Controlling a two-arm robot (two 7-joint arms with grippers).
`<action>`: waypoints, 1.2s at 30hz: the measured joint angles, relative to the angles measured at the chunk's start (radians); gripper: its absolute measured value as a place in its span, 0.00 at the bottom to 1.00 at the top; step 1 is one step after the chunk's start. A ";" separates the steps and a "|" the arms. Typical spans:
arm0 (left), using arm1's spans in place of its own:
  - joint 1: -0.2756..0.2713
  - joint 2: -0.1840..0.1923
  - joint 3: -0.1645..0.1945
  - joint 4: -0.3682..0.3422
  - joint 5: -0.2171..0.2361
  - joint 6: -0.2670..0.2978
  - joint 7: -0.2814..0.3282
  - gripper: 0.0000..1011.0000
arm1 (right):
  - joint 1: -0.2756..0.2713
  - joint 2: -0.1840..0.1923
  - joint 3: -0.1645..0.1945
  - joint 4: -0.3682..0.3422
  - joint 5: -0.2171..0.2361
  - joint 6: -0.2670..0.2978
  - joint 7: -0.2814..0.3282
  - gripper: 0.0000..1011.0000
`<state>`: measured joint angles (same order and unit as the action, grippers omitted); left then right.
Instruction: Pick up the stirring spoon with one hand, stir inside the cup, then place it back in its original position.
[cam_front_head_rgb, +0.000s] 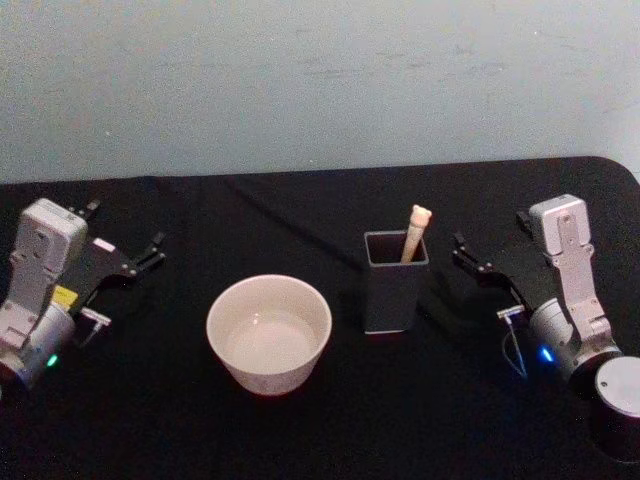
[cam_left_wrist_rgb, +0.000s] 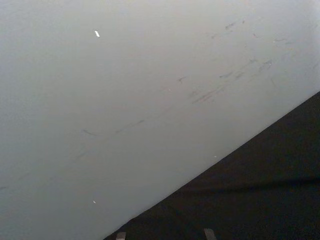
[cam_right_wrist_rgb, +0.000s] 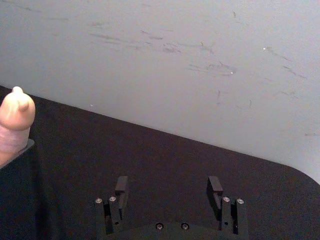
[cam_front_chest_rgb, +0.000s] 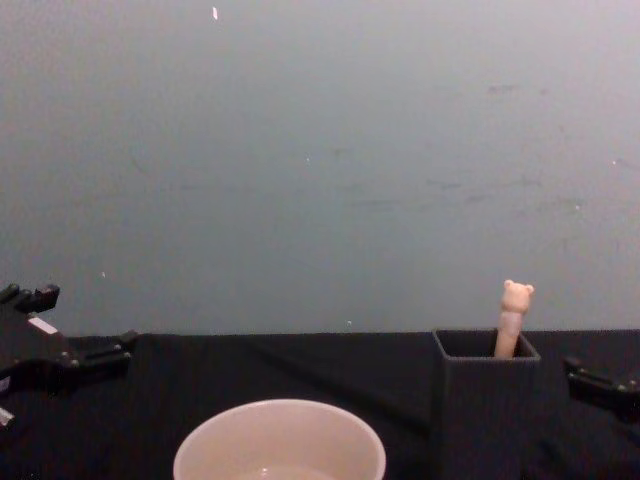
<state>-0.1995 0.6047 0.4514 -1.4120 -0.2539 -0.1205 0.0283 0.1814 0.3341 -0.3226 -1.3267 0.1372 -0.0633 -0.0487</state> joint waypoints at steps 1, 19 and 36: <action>0.000 0.000 0.000 0.000 0.000 0.000 0.000 0.99 | 0.000 0.000 0.000 -0.001 0.000 0.000 0.000 0.99; 0.000 0.000 0.000 0.000 0.000 0.000 0.000 0.99 | -0.002 0.002 0.000 -0.006 0.001 -0.006 -0.002 0.99; 0.000 0.000 0.000 0.000 0.000 0.000 0.000 0.99 | -0.002 0.003 0.000 -0.008 0.001 -0.007 -0.003 0.99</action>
<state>-0.1995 0.6047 0.4514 -1.4119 -0.2539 -0.1205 0.0282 0.1797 0.3372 -0.3230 -1.3344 0.1380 -0.0706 -0.0513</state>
